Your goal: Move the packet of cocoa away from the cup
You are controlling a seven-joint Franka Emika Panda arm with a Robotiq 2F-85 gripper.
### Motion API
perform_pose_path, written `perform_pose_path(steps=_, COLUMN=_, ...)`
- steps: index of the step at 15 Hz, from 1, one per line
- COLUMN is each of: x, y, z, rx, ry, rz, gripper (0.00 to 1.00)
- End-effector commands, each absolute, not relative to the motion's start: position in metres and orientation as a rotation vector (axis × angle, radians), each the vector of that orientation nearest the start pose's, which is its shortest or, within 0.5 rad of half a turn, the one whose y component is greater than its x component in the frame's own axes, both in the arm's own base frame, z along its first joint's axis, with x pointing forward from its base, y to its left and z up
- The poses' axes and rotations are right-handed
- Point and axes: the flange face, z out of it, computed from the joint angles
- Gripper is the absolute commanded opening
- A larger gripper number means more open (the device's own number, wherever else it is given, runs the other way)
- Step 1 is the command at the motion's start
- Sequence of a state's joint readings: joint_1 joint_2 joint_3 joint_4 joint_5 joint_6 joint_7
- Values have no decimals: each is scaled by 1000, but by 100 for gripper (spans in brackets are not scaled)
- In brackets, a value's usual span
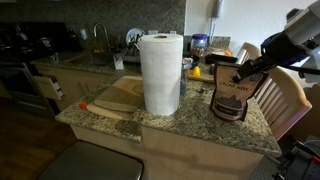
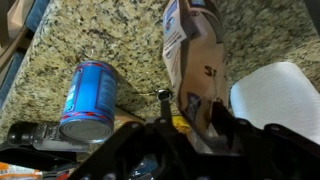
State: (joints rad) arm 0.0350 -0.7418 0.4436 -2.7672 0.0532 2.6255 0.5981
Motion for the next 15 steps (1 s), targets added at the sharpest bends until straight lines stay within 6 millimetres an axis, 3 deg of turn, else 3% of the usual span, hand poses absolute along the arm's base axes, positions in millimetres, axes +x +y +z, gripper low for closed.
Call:
perform_pose_path(steps=1, x=335, y=166, z=459, rx=-2943, ry=349, rz=-979, gripper=79)
perform_pose_path(steps=3, x=331, y=173, z=468, rx=-2901, ry=316, rz=-1107, gripper=93)
perform_pose_path(steps=5, x=325, y=183, z=483, rx=-2856, ry=262, rz=-1262, gripper=100)
perform_pose_path(steps=9, x=304, y=199, z=527, rx=-2769, ry=175, rz=-1524, gripper=100)
perform_pose_path(steps=11, x=287, y=205, z=564, rx=-2745, ry=173, rz=-1589, gripper=100)
perform_pose_path(steps=13, x=268, y=208, z=604, rx=-2778, ry=190, rz=-1562, gripper=100)
perform_pose_path(steps=14, x=276, y=205, z=610, rx=-2838, ry=172, rz=-1459, gripper=100)
perform_pose_path(steps=15, x=272, y=206, z=623, rx=-2866, ry=153, rz=-1376, gripper=100)
